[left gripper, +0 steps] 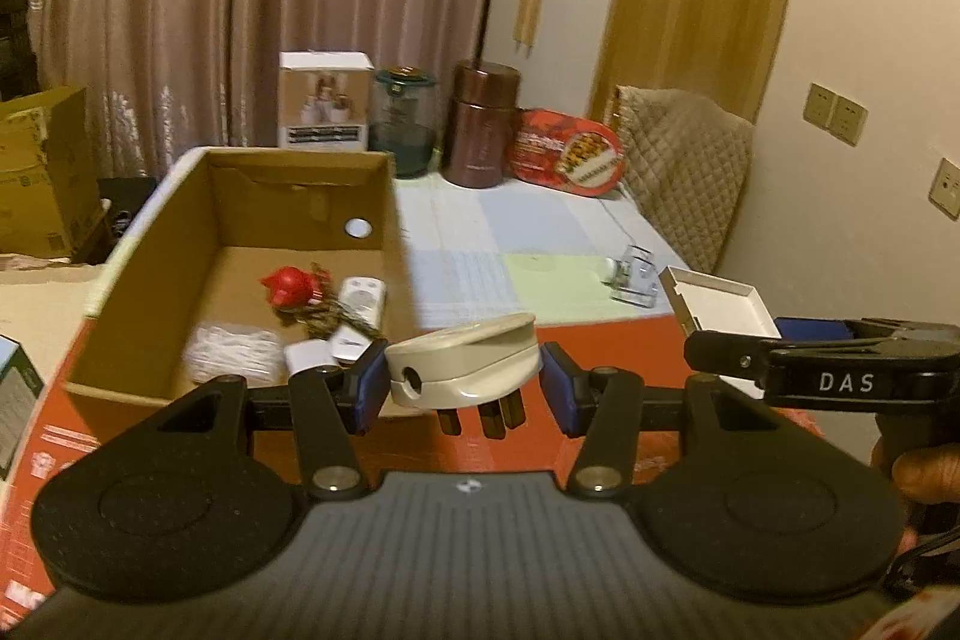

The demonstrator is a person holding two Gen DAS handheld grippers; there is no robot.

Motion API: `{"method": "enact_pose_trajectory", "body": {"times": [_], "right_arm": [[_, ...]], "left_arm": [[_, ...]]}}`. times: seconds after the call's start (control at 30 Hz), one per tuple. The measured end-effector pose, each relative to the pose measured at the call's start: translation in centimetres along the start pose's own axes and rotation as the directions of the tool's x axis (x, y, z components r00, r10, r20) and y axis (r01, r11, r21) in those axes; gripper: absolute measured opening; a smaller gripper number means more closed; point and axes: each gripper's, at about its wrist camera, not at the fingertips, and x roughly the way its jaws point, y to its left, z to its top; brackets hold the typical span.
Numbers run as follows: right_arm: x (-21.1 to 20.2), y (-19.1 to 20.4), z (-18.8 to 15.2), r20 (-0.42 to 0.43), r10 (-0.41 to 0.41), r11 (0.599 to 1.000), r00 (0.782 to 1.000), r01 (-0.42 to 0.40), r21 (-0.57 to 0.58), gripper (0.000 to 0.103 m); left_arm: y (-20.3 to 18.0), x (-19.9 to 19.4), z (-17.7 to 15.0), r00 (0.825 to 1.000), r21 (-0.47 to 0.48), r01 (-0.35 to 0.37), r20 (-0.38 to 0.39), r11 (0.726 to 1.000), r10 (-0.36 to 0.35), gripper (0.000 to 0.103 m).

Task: Organize rigid objects
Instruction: 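Carry the charger and white plate in both tools over the cardboard box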

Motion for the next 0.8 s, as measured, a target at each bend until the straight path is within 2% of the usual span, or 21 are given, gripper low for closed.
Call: {"method": "enact_pose_trajectory", "body": {"times": [0.33,0.8], "right_arm": [[3.3,5.2,1.9,-0.01,0.086,0.992,0.996,-0.087,-0.089,0.089],[8.6,9.7,3.2,-0.046,0.141,0.977,0.989,-0.146,-0.154,0.088]], "left_arm": [[5.7,-1.0,1.8,0.997,-0.007,-0.077,0.009,0.997,0.077,0.048],[11.9,0.5,2.9,0.991,-0.032,-0.132,-0.011,0.991,0.132,0.048]]}}
